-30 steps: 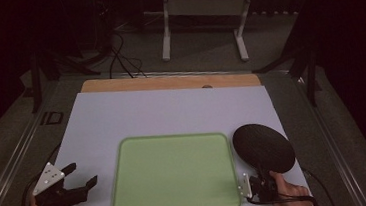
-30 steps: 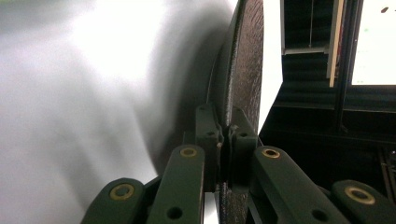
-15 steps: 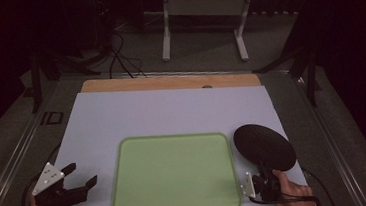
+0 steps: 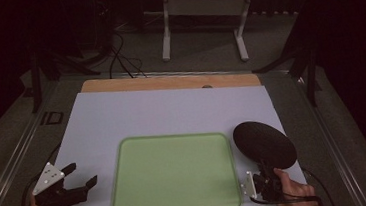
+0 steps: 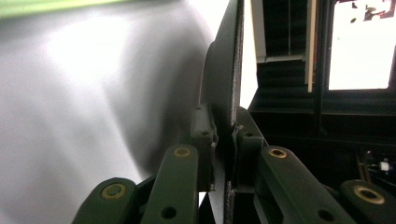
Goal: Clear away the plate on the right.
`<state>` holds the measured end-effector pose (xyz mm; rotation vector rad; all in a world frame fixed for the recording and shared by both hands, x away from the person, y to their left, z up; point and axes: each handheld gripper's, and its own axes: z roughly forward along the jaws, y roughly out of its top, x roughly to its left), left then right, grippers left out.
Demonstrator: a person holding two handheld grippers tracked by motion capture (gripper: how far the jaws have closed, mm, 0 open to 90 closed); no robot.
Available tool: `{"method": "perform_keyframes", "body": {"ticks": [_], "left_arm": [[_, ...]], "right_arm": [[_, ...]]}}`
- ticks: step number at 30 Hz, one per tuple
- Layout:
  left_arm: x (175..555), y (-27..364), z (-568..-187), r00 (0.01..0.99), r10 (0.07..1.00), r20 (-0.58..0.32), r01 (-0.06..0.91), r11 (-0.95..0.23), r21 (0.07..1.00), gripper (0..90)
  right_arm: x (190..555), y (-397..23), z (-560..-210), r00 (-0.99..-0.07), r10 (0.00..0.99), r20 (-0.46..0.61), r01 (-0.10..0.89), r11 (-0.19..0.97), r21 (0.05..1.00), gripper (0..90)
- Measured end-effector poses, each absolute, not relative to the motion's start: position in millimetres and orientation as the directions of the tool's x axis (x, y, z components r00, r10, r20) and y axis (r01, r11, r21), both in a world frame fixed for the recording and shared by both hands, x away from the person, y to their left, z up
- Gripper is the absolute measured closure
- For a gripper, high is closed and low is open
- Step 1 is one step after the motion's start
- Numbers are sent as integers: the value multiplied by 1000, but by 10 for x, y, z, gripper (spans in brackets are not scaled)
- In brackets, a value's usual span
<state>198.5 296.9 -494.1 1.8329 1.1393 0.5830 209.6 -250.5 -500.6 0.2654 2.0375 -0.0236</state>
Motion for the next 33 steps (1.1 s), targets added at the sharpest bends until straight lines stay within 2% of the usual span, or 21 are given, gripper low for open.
{"method": "perform_keyframes", "body": {"ticks": [33], "left_arm": [[1989,2973,-4944,469,881,-60,472,-193,860,142]], "right_arm": [[2129,-2104,-4792,-408,108,-906,82,993,82,797]]}}
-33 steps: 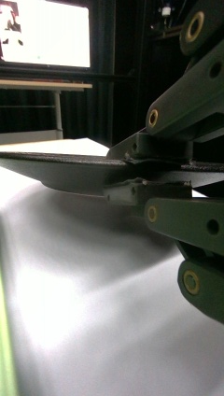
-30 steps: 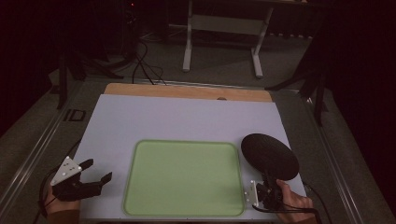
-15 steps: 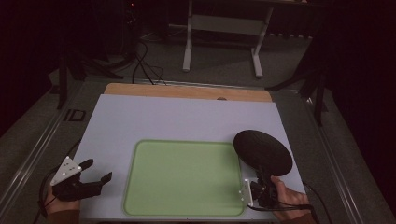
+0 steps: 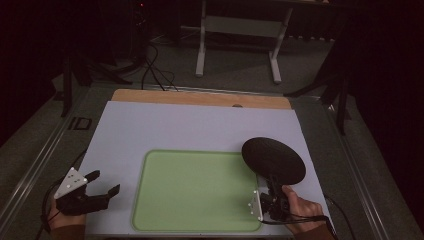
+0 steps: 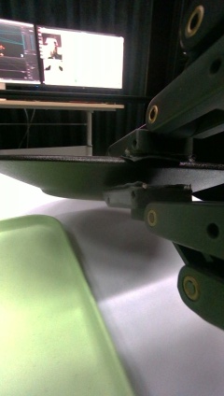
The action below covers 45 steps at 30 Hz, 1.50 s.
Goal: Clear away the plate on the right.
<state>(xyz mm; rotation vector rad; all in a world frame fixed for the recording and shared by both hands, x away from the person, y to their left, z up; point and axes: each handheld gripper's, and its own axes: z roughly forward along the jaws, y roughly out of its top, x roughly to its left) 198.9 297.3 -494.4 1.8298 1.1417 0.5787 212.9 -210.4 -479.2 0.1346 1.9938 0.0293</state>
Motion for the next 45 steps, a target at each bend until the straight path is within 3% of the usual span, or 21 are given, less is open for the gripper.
{"method": "perform_keyframes", "body": {"ticks": [45], "left_arm": [[1996,2968,-4941,471,880,-62,471,-192,861,142]], "right_arm": [[2021,-1498,-4724,-372,27,-928,-122,990,77,776]]}}
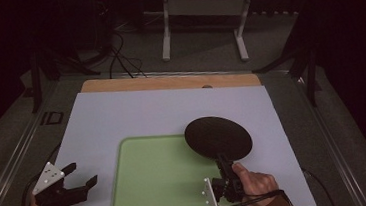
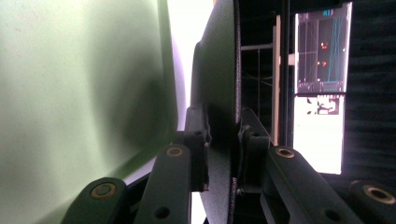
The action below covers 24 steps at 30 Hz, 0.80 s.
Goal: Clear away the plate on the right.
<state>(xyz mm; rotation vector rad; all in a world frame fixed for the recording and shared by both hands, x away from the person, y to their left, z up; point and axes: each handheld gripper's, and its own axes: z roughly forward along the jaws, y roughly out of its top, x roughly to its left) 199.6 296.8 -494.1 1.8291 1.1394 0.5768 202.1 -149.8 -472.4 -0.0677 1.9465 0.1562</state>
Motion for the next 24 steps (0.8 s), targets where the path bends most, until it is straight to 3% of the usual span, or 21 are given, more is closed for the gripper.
{"method": "perform_keyframes", "body": {"ticks": [24], "left_arm": [[1996,2971,-4941,471,880,-64,471,-189,862,142]], "right_arm": [[1876,-1163,-4907,-399,-24,-917,-200,978,62,757]]}}
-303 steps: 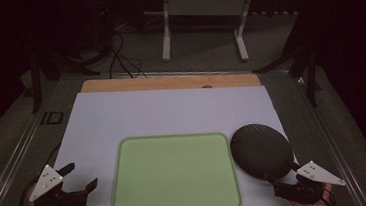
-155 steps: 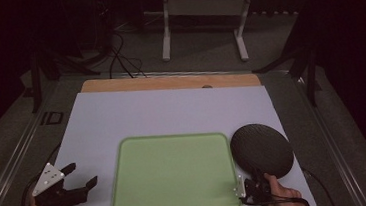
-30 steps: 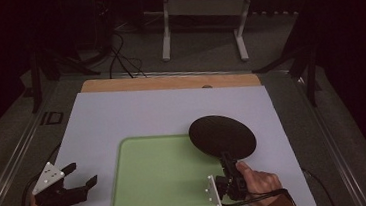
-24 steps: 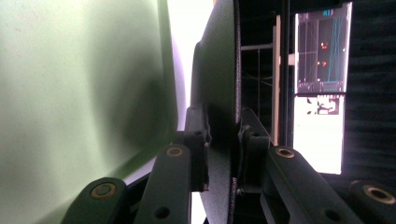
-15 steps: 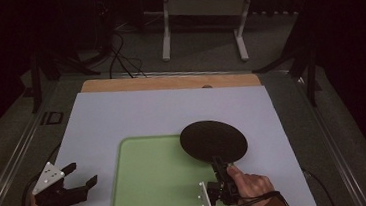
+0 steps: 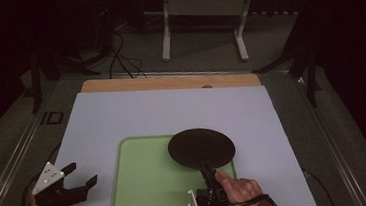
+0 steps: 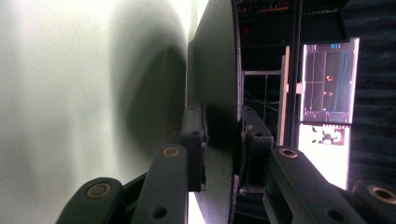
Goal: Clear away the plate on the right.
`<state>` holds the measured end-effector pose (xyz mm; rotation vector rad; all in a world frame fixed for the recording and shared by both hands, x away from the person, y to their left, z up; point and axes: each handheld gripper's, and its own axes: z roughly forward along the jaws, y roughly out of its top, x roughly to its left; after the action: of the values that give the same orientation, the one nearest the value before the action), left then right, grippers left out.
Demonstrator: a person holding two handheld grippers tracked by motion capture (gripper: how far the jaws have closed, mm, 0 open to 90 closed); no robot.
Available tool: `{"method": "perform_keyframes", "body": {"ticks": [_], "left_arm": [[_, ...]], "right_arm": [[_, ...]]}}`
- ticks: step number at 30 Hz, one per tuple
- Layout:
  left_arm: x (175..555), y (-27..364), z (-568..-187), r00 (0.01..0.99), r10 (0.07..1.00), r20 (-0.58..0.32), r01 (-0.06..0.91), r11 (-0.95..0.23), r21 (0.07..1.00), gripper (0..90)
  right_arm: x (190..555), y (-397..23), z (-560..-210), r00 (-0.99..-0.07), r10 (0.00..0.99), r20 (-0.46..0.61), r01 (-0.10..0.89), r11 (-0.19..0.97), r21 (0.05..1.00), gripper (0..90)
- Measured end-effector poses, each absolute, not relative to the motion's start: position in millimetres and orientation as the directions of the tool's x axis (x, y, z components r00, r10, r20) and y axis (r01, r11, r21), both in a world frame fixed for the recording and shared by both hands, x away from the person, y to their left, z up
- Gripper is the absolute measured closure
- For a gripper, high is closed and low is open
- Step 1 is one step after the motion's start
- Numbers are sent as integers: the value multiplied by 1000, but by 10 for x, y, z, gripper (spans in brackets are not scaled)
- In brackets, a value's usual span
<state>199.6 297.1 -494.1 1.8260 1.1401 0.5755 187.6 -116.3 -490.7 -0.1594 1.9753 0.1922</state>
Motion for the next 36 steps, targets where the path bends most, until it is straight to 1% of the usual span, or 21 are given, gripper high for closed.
{"method": "perform_keyframes", "body": {"ticks": [14,17,21,27,32,36], "left_arm": [[1994,2972,-4939,472,880,-63,470,-191,862,142],[1992,2972,-4938,473,879,-61,469,-192,862,142],[1991,2975,-4937,473,879,-61,471,-193,861,142],[1993,2972,-4939,471,880,-63,471,-191,861,142],[1992,2973,-4939,470,881,-63,471,-190,861,142],[1994,2974,-4940,470,881,-63,472,-190,861,142]], "right_arm": [[1686,-895,-4975,-392,-55,-918,-281,958,62,770],[1653,-842,-4980,-402,-57,-914,-294,953,69,763],[1603,-791,-5031,-405,-80,-911,-313,948,56,774],[1556,-739,-5053,-446,-67,-893,-327,941,93,802],[1559,-740,-5032,-509,-38,-860,-323,935,150,832],[1529,-740,-5067,-545,-56,-837,-329,932,152,858]]}}
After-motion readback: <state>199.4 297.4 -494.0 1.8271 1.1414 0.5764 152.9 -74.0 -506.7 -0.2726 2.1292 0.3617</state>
